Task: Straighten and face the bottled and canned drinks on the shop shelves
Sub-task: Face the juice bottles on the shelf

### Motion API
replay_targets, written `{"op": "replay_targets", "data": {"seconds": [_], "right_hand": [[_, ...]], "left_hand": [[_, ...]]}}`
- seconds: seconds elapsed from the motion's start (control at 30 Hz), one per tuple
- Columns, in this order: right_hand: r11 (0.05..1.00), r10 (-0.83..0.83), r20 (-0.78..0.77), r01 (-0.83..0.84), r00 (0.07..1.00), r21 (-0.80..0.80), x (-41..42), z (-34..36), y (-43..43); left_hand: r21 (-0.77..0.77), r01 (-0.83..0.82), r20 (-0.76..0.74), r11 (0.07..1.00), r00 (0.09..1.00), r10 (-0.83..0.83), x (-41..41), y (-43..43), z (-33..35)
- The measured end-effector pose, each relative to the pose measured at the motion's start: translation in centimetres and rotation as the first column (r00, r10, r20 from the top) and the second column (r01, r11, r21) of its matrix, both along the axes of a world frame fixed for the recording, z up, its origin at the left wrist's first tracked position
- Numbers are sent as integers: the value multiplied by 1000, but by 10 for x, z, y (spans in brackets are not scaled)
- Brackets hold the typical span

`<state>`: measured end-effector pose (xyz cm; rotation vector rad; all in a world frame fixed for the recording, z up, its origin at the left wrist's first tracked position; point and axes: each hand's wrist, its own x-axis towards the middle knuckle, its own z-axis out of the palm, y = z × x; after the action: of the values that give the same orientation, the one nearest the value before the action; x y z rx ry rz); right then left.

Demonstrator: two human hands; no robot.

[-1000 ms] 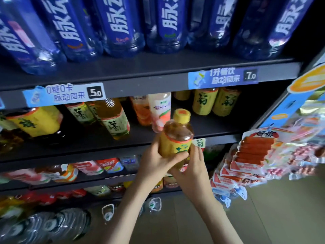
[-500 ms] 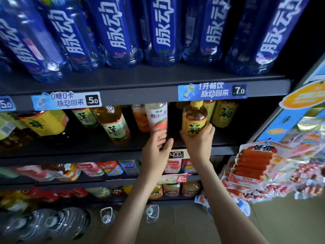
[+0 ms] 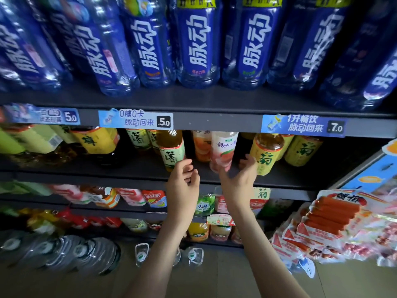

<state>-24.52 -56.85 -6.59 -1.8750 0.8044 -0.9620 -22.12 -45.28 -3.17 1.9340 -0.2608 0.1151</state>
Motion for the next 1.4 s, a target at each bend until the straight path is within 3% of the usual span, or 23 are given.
{"op": "replay_targets", "data": {"seconds": [0.2,0.47,0.53,0.63,0.77,0.87,1.17,1.27,1.4], "right_hand": [[971,164,-83,-146,983,189,28,-1,-10],[984,28,-217,11,976,177,13,15,43],[985,64,-280,-16,958,170,5,20,83],[956,284,-326,-240,902,169,10,32,157],[883,469,-298,-441,832,160,42,53,266],[831,555,-271,-542,786,130,71,69,343],[657,745,-212,-752,633,64,158,105,533],[588,793,-242,-806,559,66,195,104,586],[586,795,-243,-807,556,70,256,93,650]], "left_hand": [[127,106,-40,986,994,-101,10,48,10],[209,65,-126,976,991,-39,19,112,33],[223,81,-182,972,982,-40,22,133,38],[256,86,-217,963,976,-29,31,181,44],[336,20,-202,942,978,51,54,269,56],[309,-32,-211,950,972,102,73,345,67],[242,-231,-217,942,934,285,137,531,98],[224,-222,-224,949,936,271,161,569,98],[262,-269,-222,927,918,329,214,630,90]]}}
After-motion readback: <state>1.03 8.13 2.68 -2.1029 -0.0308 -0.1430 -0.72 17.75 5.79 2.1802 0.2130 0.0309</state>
